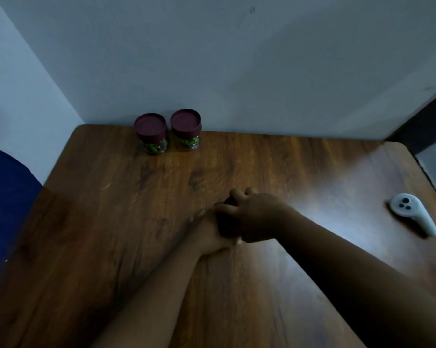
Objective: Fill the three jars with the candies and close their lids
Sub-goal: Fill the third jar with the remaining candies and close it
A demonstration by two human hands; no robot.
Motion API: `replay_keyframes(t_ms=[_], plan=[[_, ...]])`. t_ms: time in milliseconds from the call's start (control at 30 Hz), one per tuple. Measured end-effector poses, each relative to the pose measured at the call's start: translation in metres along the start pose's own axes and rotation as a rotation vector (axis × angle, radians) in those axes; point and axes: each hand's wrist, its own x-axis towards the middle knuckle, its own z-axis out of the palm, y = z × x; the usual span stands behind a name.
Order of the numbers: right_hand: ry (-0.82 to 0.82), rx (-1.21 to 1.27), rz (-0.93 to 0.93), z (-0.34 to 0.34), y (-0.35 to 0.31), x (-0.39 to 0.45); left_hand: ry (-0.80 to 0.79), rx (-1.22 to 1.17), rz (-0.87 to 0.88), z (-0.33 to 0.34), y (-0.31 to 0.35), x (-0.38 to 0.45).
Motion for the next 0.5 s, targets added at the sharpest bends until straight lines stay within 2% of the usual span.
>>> replay_keyframes(t_ms=[200, 333, 433, 500], plan=[[0.033, -0.019, -0.045, 0.01, 0.011, 0.005, 0.054, 0.023, 0.012, 0.007, -0.003, 0.004], [0.093, 0.052, 0.064, 0.023, 0.0, 0.004, 0.105, 0.041, -0.041, 0.014, -0.003, 0.008], [0.101, 0.093, 0.178, 0.028, -0.012, 0.003, 0.067, 0.055, -0.035, 0.013, -0.005, 0.012], [0.101, 0.027, 0.104, 0.024, -0.004, 0.005, 0.05, 0.059, -0.026, 0.011, -0.007, 0.013]])
